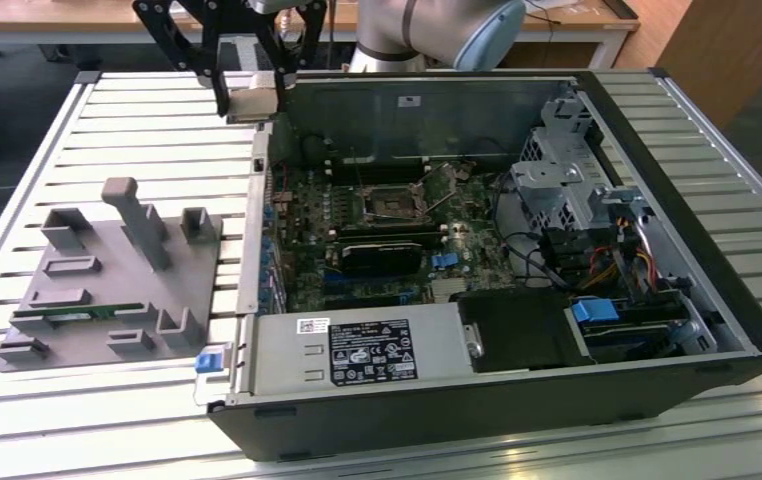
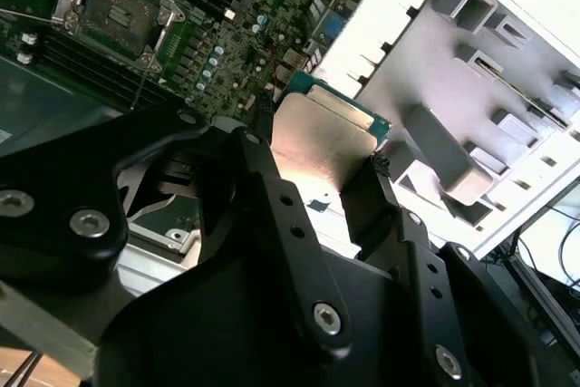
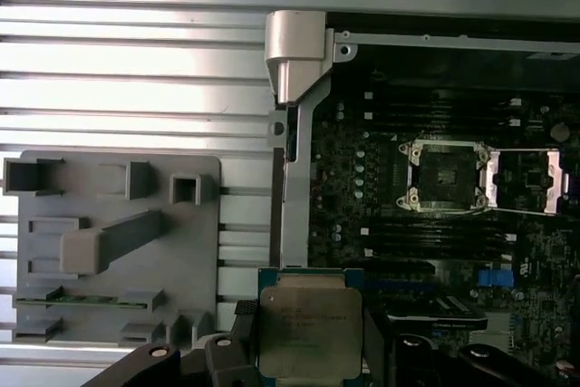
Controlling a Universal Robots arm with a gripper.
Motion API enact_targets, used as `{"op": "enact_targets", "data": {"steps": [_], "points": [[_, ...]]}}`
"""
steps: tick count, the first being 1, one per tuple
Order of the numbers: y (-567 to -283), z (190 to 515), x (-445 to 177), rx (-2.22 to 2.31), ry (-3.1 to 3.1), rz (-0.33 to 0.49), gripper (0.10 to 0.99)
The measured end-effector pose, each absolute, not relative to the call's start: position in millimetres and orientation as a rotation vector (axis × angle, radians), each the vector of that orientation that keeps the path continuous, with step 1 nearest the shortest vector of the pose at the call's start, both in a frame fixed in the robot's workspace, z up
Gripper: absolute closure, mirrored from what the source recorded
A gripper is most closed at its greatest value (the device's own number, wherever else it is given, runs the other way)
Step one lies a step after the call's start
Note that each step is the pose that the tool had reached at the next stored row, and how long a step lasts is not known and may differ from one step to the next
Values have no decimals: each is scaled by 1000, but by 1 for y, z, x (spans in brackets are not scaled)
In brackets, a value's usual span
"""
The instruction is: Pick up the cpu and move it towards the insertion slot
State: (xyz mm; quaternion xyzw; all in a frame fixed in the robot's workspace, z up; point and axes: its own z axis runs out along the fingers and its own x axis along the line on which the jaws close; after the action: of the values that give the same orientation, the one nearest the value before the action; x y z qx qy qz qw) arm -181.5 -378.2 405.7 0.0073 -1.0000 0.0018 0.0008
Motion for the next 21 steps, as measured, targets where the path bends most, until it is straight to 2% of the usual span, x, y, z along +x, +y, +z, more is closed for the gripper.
{"op": "enact_targets", "data": {"steps": [21], "points": [[-363,406,-157,23,-3140,6,541]]}}
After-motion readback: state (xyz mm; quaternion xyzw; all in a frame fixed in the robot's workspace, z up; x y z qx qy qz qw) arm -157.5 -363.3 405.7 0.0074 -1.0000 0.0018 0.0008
